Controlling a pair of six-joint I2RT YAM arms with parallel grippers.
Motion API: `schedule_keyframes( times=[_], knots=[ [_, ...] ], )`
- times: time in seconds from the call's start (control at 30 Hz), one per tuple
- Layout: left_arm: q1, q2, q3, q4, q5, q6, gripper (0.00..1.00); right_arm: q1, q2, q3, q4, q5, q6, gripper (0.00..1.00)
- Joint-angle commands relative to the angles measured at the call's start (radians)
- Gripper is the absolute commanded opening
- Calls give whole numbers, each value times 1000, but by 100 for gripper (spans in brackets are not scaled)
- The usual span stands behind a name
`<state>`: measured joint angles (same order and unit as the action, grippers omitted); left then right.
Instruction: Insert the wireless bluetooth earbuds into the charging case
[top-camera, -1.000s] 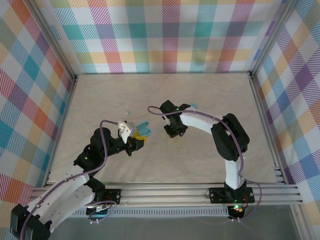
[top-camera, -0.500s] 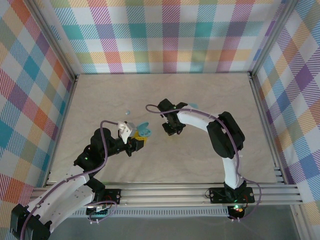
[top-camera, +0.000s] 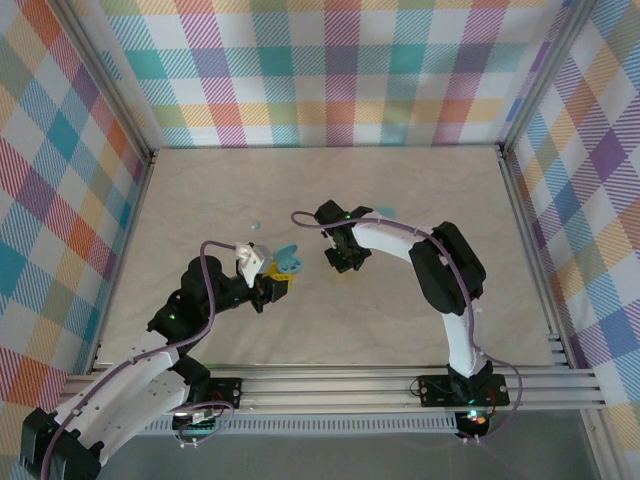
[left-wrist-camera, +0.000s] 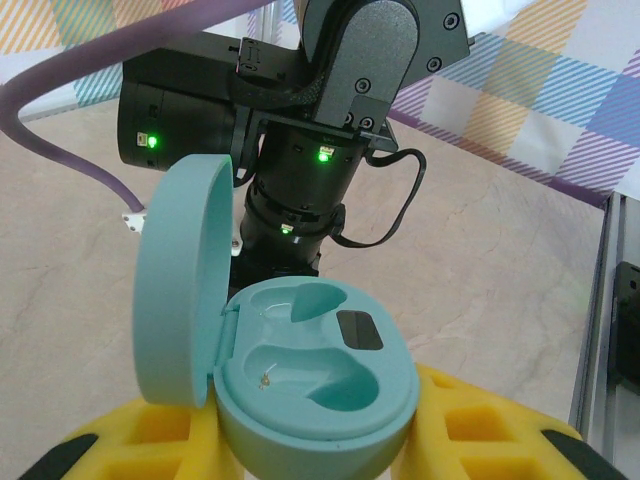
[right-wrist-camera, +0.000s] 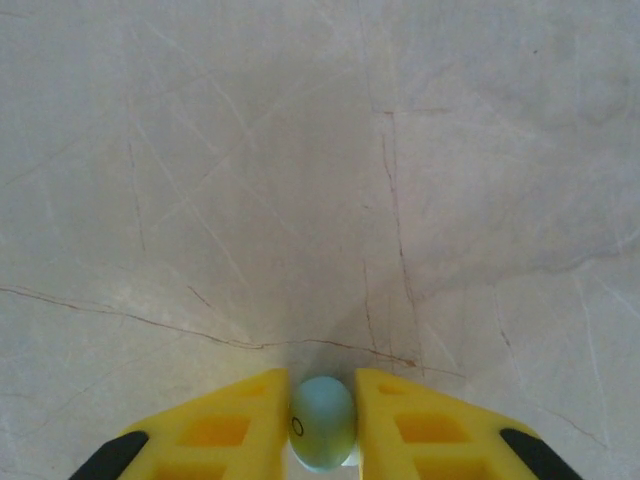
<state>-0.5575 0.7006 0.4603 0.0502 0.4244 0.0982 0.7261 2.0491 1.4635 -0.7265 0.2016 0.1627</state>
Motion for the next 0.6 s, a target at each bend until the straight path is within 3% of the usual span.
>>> schedule_keyframes(
  times=[0.0, 0.2, 0.4, 0.57],
  knots=[
    [-2, -16, -11, -6, -4, -3, 14, -1, 9, 16, -36, 4, 20, 21],
    [-2, -17, -18, 8, -5, -9, 14, -32, -93, -19, -10, -70, 63, 18],
    [-2, -15, -49, 100, 36, -23, 14, -123, -291, -112, 52, -333, 90, 15],
    [-3, -6, -53, 160, 72, -16, 14, -132, -443, -127, 15, -506, 42, 12]
  ],
)
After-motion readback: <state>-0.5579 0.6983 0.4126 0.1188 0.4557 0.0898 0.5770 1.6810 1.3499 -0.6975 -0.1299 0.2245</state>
